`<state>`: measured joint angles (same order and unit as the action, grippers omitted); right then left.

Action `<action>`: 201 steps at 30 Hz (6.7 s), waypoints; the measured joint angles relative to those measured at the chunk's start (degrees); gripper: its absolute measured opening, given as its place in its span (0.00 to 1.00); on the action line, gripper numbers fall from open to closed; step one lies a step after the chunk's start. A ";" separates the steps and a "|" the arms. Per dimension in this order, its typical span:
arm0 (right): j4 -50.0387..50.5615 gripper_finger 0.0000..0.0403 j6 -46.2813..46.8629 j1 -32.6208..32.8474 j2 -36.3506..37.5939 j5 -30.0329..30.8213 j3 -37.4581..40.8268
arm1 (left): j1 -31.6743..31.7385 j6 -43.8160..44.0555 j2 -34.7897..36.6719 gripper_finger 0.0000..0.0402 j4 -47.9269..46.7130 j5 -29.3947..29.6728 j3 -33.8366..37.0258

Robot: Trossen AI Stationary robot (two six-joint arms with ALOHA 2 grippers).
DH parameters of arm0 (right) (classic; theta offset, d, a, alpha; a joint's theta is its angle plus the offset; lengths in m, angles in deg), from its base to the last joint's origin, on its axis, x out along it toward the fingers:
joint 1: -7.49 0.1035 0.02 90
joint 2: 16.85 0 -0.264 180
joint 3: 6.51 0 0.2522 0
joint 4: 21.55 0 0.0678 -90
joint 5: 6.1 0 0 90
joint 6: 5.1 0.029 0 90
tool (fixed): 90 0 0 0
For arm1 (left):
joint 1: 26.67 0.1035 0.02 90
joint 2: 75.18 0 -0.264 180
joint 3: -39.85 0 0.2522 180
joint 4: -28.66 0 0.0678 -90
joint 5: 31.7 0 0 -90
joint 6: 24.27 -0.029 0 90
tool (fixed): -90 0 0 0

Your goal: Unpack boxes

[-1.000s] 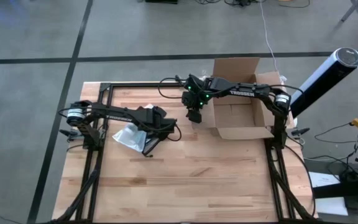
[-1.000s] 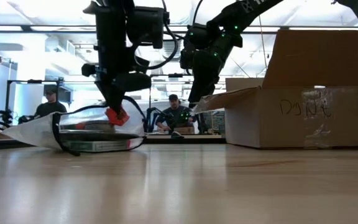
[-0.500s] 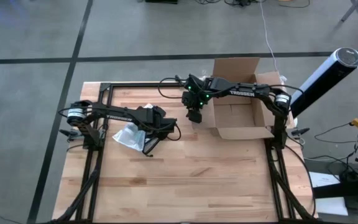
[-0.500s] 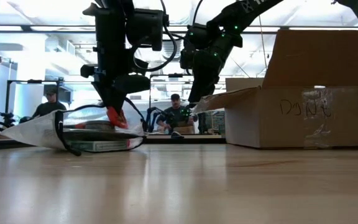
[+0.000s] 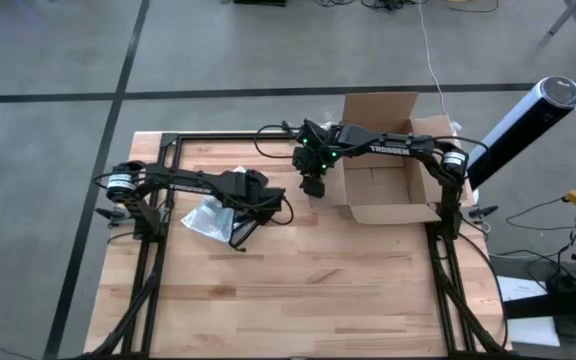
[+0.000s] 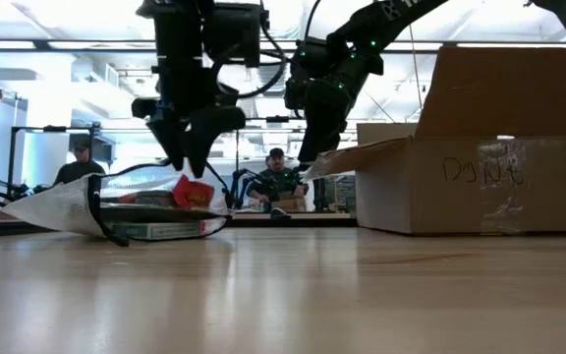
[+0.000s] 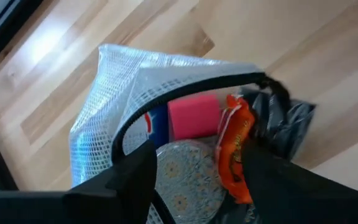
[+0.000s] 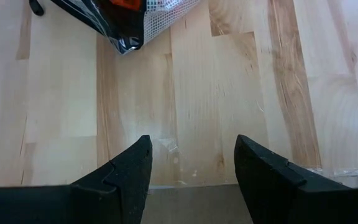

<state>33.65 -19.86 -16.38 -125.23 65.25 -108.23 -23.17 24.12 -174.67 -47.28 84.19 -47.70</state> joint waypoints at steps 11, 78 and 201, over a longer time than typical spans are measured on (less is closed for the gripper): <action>0.08 0.49 0.22 0.00 0.00 -0.01 0.00 | 0.00 -0.49 0.09 0.51 -0.97 0.53 -2.62; -20.63 0.49 2.82 5.35 -5.80 -6.68 0.00 | -27.50 31.25 0.30 0.87 -18.16 -9.53 -4.22; 0.64 0.00 4.01 2.47 -1.15 -19.35 -21.82 | -27.97 36.14 0.41 0.88 -19.97 14.50 -9.02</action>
<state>34.29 -15.86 -13.91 -126.38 45.90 -130.05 -51.13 60.26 -174.26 -67.26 98.69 -56.72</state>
